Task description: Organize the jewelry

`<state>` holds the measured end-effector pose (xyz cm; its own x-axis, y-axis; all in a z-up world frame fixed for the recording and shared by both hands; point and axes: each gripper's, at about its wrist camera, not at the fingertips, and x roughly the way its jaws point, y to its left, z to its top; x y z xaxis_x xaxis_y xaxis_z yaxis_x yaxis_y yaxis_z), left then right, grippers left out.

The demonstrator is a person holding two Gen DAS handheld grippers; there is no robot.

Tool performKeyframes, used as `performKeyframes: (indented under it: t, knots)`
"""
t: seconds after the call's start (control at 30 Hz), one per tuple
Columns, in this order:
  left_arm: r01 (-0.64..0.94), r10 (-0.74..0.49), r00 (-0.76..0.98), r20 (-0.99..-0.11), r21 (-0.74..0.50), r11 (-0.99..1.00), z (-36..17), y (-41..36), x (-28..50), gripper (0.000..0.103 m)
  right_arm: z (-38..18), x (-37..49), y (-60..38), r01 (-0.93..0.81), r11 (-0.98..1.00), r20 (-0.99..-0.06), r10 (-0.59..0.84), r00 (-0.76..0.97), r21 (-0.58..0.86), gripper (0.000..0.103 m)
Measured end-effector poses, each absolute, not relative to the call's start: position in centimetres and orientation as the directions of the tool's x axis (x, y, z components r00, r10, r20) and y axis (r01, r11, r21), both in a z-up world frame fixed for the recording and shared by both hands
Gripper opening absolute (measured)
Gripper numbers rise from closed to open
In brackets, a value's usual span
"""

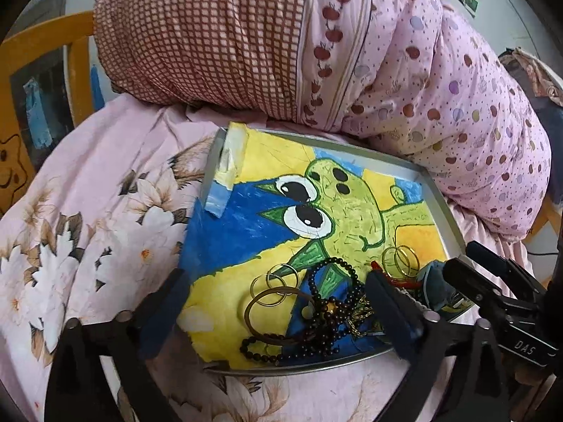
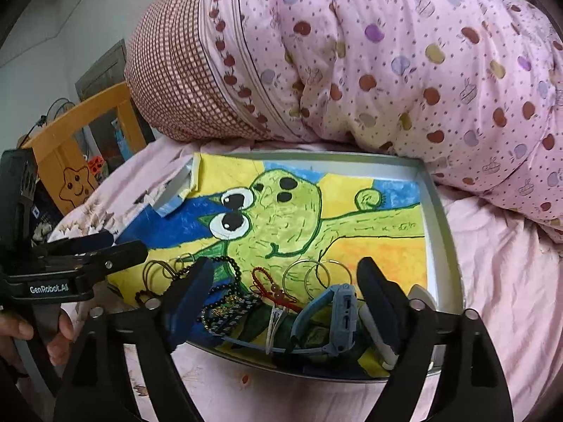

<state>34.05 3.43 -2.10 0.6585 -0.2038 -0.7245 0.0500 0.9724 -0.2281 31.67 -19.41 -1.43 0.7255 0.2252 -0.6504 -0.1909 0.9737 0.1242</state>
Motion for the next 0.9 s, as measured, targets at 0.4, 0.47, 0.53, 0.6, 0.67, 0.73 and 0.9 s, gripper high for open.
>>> performKeyframes:
  t: [0.4,0.47,0.53,0.6,0.67,0.73,0.9]
  knots:
    - [0.069,-0.179,0.733,-0.656,-0.190,0.979,0.8,3.2,30.7,0.103,1.0,28.8,-21.6,-0.129,0.980,-0.582,0.193,0.790,0.151,0.101]
    - [0.073,-0.178,0.741,-0.647,-0.185,0.980,1.4,3.0,30.1,0.103,1.4,28.3,-21.9,-0.119,0.981,-0.571,0.186,0.799,0.154,0.101]
    - [0.077,-0.177,0.749,-0.638,-0.181,0.980,1.9,2.9,29.6,0.103,1.8,27.8,-22.3,-0.113,0.981,-0.563,0.182,0.806,0.155,0.101]
    - [0.082,-0.177,0.758,-0.628,-0.178,0.981,2.5,2.7,28.9,0.103,2.2,27.2,-22.5,-0.109,0.982,-0.553,0.176,0.815,0.153,0.101]
    - [0.084,-0.176,0.765,-0.620,-0.176,0.981,2.9,2.6,28.3,0.103,2.6,26.5,-22.8,-0.108,0.983,-0.542,0.173,0.822,0.150,0.101]
    - [0.090,-0.179,0.772,-0.610,-0.173,0.981,3.3,2.3,27.6,0.103,2.9,25.8,-22.9,-0.106,0.983,-0.533,0.169,0.829,0.147,0.101]
    - [0.106,-0.178,0.789,-0.588,-0.155,0.982,4.3,1.5,25.9,0.103,3.8,24.1,-23.6,-0.101,0.985,-0.508,0.159,0.847,0.140,0.101]
